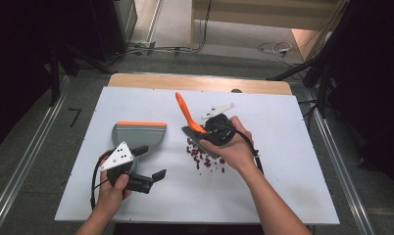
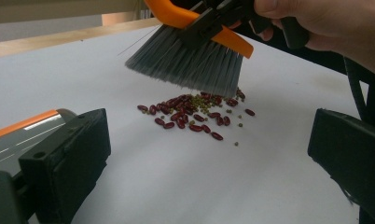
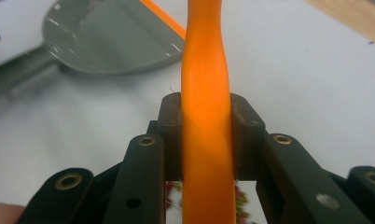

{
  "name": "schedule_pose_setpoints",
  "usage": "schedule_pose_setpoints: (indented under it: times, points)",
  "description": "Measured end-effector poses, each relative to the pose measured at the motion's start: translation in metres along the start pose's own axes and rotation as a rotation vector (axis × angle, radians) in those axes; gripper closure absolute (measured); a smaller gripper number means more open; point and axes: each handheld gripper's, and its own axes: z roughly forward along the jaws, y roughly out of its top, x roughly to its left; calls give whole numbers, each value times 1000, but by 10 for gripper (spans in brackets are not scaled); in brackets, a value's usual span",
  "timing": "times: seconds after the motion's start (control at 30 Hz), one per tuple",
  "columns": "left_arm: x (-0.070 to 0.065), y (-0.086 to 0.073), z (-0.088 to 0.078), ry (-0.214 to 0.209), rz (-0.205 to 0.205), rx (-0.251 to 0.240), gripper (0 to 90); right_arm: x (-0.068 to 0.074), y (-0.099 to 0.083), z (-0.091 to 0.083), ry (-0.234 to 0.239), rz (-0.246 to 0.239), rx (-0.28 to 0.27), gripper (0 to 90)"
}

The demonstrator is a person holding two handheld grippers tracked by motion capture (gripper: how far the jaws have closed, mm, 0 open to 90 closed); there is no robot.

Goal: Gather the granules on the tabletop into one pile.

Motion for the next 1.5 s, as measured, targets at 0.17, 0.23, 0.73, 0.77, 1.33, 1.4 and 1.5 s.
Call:
schedule_pose_setpoints:
  times: [0.17, 0.23, 0.73, 0.77, 1.33, 1.4, 1.5]
  points:
    - [1, 0, -1, 2, -2, -1, 0, 5, 0, 18, 92, 196, -4, 689]
    - [1, -1, -1, 3, -3, 1, 0, 6, -1, 26, 117, 257, 4, 689]
    - [1, -2, 0, 0, 0, 4, 0, -13, -23, 55, 55, 441, 61, 685]
    - [0, -2, 0, 1, 0, 4, 0, -15, -25, 54, 47, 458, 65, 684]
    - [-2, -3, 3, -2, 2, 15, 0, -39, -51, 34, -19, 584, 70, 676]
    - [-2, -3, 3, -2, 1, 16, 0, -42, -54, 32, -22, 588, 68, 676]
    - [-2, -3, 3, -3, 1, 18, 0, -46, -58, 28, -27, 596, 65, 676]
